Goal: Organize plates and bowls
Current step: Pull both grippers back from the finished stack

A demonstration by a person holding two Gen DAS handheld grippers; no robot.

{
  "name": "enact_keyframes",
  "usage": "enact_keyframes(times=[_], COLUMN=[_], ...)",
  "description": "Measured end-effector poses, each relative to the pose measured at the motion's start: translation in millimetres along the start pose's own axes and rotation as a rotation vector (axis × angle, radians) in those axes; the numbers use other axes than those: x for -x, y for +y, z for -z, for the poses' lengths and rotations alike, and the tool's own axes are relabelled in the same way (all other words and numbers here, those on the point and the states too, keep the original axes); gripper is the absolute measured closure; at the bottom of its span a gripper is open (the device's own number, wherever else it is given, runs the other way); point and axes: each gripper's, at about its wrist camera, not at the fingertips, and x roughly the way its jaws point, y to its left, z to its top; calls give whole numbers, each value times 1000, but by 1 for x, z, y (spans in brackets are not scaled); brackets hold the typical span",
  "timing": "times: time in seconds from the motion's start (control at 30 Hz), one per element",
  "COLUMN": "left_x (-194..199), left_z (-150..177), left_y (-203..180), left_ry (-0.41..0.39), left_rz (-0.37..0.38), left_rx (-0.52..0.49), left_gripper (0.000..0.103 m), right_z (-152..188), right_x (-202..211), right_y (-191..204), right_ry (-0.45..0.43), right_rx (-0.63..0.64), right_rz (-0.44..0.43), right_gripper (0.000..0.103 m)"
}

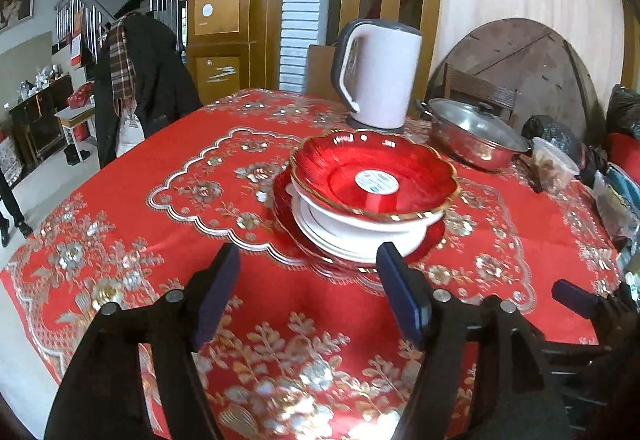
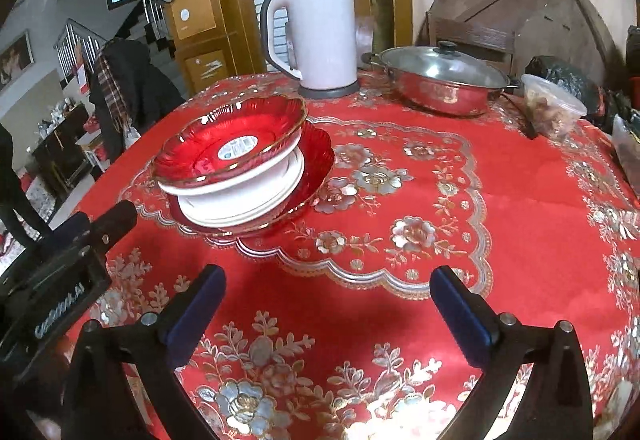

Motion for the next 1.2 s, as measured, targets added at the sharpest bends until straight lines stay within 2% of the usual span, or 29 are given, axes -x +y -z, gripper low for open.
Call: enact_keyframes(times=[0.17, 0.37, 0.83, 0.97, 1.2], left_x=[-2, -3, -14, -14, -15], left_z=[10, 15, 14, 15, 15], left_y=[-2, -9, 3, 2, 7], left_ry=[-6, -8, 6, -1, 0], left_rz=[-14, -9, -31, -54, -31], left_rx=[-17, -41, -36, -65, -61], left_gripper=[31, 32, 31, 31, 31], right_z=[9, 8, 1, -1, -2], right_x=[4, -2, -21, -23, -23], right_y=[2, -2, 10, 13, 13], right_ry=[-49, -56, -38, -43, -52], right_rx=[20, 24, 35, 41, 39], right_rz=[74, 124, 91, 92, 95], right_gripper=[0, 0, 0, 0, 0])
